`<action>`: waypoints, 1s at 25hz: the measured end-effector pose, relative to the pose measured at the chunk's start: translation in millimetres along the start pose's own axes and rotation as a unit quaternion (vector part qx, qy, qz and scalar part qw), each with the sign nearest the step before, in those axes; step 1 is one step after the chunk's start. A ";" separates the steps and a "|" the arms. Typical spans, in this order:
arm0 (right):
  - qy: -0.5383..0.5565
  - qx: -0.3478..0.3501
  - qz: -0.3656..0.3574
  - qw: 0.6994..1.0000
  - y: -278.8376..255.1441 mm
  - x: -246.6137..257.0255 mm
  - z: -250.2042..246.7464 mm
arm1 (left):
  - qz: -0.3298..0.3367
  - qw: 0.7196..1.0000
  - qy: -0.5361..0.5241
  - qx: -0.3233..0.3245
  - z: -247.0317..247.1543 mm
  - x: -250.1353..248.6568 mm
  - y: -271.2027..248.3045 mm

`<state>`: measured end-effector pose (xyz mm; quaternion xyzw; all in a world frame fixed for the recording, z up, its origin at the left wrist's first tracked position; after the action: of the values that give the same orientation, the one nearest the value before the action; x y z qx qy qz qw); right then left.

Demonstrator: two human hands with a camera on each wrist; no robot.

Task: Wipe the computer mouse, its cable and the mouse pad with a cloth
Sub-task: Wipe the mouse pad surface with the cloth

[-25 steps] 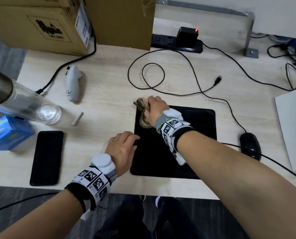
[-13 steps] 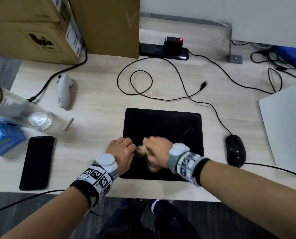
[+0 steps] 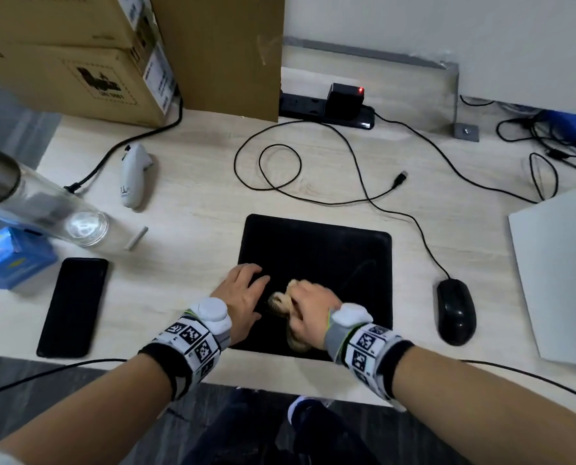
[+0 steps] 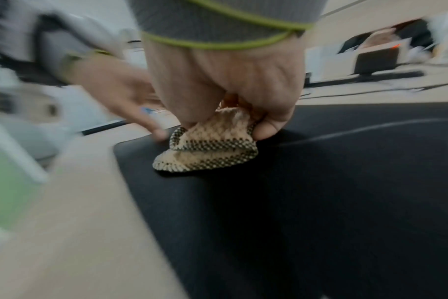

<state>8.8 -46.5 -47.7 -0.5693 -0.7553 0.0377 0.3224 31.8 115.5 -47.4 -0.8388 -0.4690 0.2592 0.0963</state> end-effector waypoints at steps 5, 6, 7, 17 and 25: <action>-0.034 0.027 -0.089 0.995 -5.7 -3.1 5.2 | -0.018 0.999 0.030 -0.004 4.8 -4.0 3.1; -0.026 -0.021 -0.074 0.997 11.9 -11.2 -4.9 | -0.016 1.000 0.023 -0.011 6.7 -3.4 3.0; -0.018 -0.067 -0.045 0.997 31.5 -21.0 -19.0 | -0.013 1.000 0.015 -0.017 7.9 -2.7 2.3; -0.035 -0.039 -0.075 0.996 36.1 -5.9 -20.1 | -0.033 0.999 -0.013 0.000 -5.3 1.1 7.9; -0.078 0.005 -0.214 0.974 12.4 -21.8 -14.5 | -0.038 0.998 0.051 0.020 -4.1 -6.6 12.7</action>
<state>30.0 -66.0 -51.2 -0.3884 -0.8821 0.0163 0.2661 40.5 103.4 -46.7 -0.8304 -0.4898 0.2213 0.1469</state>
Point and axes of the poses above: each hand's wrist, its own y-axis towards the middle knuckle, its own z-axis out of the palm, x = y × z, the point moved 4 cm from there along y, towards the middle knuckle
